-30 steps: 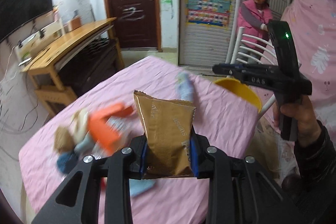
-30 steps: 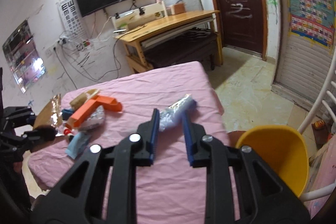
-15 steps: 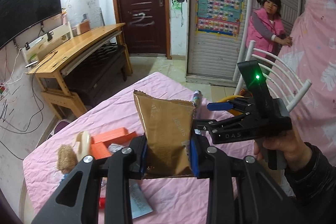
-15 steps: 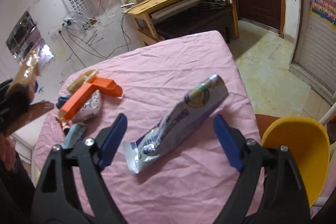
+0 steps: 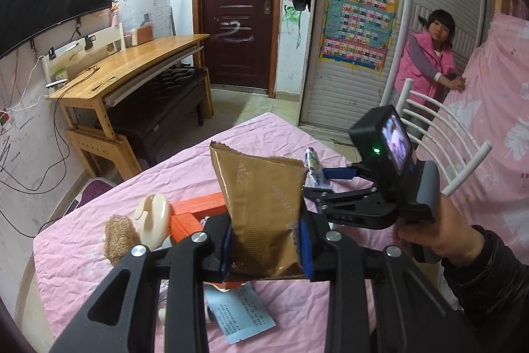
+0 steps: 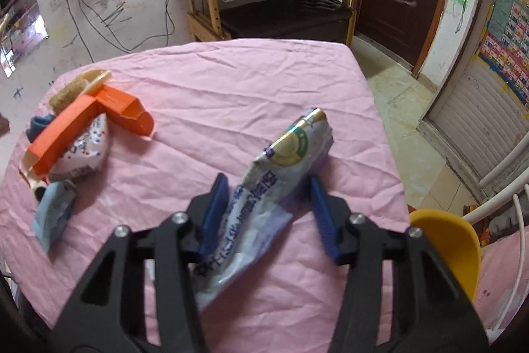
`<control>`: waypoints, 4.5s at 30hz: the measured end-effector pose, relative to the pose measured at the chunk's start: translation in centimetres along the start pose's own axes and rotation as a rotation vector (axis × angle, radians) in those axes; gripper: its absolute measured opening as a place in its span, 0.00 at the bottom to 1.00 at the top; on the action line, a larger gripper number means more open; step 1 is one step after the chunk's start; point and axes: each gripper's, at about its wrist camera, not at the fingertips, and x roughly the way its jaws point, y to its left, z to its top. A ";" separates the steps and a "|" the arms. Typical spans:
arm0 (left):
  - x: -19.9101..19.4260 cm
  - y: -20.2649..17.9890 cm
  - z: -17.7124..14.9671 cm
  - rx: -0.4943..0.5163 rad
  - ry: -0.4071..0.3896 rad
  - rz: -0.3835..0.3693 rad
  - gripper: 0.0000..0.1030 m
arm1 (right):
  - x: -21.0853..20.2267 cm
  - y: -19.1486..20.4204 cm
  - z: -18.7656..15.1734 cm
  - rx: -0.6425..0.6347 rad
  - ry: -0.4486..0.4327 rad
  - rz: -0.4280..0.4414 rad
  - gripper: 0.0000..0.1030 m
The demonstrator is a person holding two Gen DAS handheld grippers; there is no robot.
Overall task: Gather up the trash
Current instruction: 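Drop the toothpaste tube and brown packet into the yellow bin, then grasp the loofah with left tool while right grasps the orange box, then carry the loofah and orange box to the yellow bin and open both tools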
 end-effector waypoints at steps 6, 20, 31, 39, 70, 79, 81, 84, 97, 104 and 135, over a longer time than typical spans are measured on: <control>0.9 -0.2 0.3 -0.001 0.005 -0.009 0.27 | -1.3 -3.1 -0.1 0.097 -0.053 0.052 0.36; 8.5 -11.7 5.1 0.150 0.079 -0.117 0.27 | -5.9 -16.8 -4.8 0.313 -0.154 -0.038 0.36; 20.3 -21.1 5.8 0.130 0.263 -0.252 0.27 | -2.9 -24.0 -12.8 0.411 -0.067 -0.084 0.40; 25.4 -23.5 5.5 0.084 0.339 -0.264 0.48 | -3.7 -26.5 -15.8 0.482 -0.100 -0.072 0.65; 3.5 6.7 2.8 -0.251 0.072 0.314 0.75 | -8.9 -3.9 -1.6 0.094 -0.244 0.172 0.94; 2.9 15.0 -0.5 -0.339 0.129 0.367 0.75 | -8.7 7.3 1.6 -0.095 -0.243 0.273 0.94; 3.8 15.9 -1.2 -0.345 0.163 0.346 0.75 | -8.3 9.4 2.1 -0.130 -0.231 0.291 0.94; 5.4 17.2 -2.0 -0.360 0.200 0.333 0.75 | -7.5 11.6 2.6 -0.178 -0.206 0.309 0.94; 9.1 17.3 -4.3 -0.334 0.307 0.247 0.32 | -5.0 14.8 3.1 -0.224 -0.152 0.270 0.94; 5.6 17.3 -5.3 -0.360 0.232 0.235 0.30 | -2.7 17.4 3.6 -0.294 -0.078 0.276 0.94; -4.8 19.3 -5.6 -0.451 -0.041 0.138 0.30 | -3.7 17.4 4.5 -0.214 -0.111 0.195 0.21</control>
